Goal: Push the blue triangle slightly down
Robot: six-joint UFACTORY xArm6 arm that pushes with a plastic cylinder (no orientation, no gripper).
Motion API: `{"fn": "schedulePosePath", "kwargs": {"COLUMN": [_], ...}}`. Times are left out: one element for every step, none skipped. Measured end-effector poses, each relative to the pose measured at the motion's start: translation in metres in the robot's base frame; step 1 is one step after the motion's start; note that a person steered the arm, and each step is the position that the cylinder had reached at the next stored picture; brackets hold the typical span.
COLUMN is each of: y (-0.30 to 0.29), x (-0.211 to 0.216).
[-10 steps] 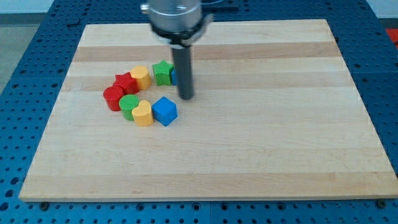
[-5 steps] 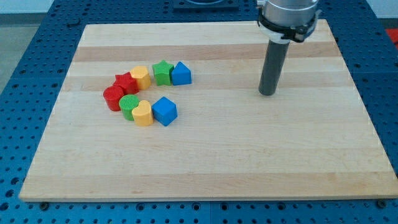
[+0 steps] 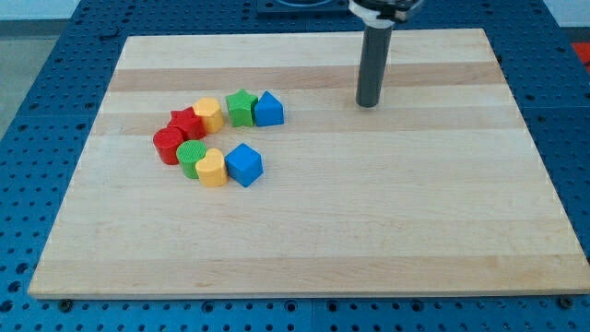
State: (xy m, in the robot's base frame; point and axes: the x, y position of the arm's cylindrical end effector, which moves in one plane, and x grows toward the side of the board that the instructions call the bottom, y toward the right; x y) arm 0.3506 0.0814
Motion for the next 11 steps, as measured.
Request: {"fn": "schedulePosePath", "kwargs": {"y": [0.0, -0.014, -0.025, -0.044, -0.068, -0.081, -0.1, -0.121, -0.134, -0.116, -0.085], "x": [0.0, 0.011, 0.011, 0.01, 0.01, 0.01, 0.01, 0.011, 0.012, 0.012, 0.01]}}
